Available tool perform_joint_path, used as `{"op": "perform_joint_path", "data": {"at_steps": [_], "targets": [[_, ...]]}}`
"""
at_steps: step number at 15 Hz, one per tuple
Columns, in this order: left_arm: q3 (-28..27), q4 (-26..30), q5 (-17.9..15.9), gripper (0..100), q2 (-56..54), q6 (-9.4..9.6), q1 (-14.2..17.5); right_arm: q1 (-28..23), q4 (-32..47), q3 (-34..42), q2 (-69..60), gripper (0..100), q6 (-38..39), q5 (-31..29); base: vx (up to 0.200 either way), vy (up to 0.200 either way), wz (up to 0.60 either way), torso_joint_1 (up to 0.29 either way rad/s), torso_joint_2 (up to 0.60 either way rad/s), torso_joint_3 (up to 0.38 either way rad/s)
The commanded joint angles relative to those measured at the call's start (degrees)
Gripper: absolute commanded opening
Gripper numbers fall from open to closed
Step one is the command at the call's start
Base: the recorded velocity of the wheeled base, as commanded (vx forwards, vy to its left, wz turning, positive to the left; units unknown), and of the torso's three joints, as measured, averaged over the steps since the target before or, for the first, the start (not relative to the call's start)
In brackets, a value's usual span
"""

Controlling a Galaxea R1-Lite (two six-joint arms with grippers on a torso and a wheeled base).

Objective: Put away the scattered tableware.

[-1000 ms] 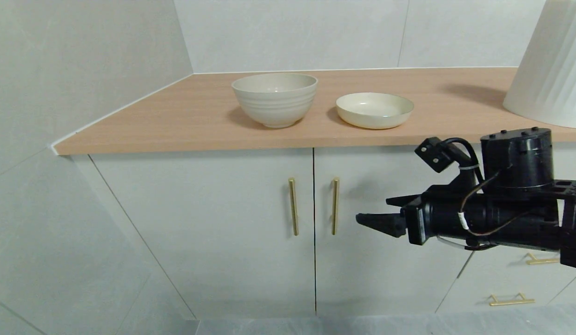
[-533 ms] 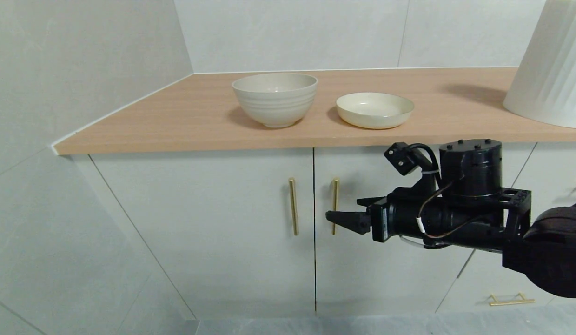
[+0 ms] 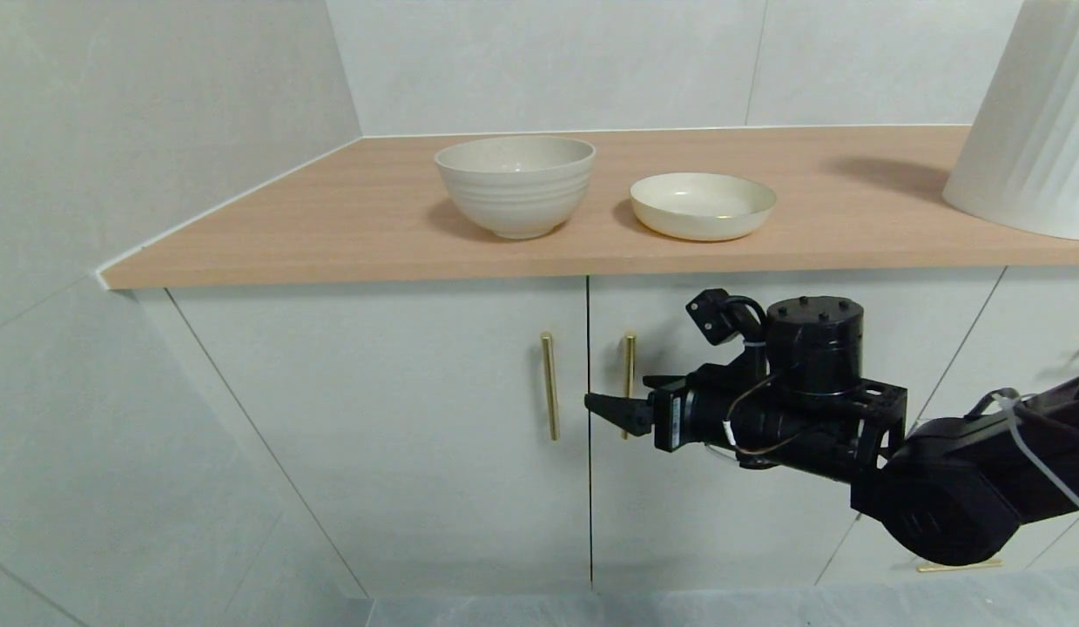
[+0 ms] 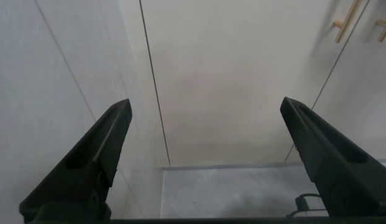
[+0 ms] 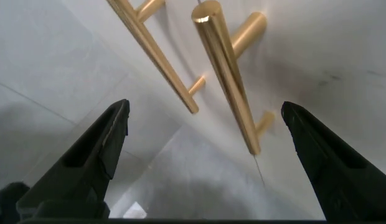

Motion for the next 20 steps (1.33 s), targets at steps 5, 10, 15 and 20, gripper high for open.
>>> {"op": "perform_joint_path", "data": {"at_steps": [5, 10, 15, 20], "targets": [[0.0, 0.0, 0.0, 100, 0.1, 0.00, 0.0, 1.4, -4.3, 0.0, 2.8, 100, 2.6, 0.0, 0.000, 0.000, 0.00, 0.000, 0.00, 0.000], [0.0, 0.0, 0.0, 100, 0.1, 0.00, 0.0, 1.7, -5.6, -0.1, 2.8, 100, 4.9, 0.3, 0.000, 0.000, 0.00, 0.000, 0.00, 0.000], [0.0, 0.0, 0.0, 100, 0.1, 0.00, 0.0, 3.4, -8.0, 1.3, 1.9, 100, 5.4, 0.6, 0.000, 0.000, 0.00, 0.000, 0.00, 0.000], [0.0, 0.0, 0.0, 100, 0.1, 0.00, 0.0, 4.0, -8.0, 5.3, -3.3, 100, 5.4, 5.2, 0.000, 0.000, 0.00, 0.000, 0.00, 0.000]]}}
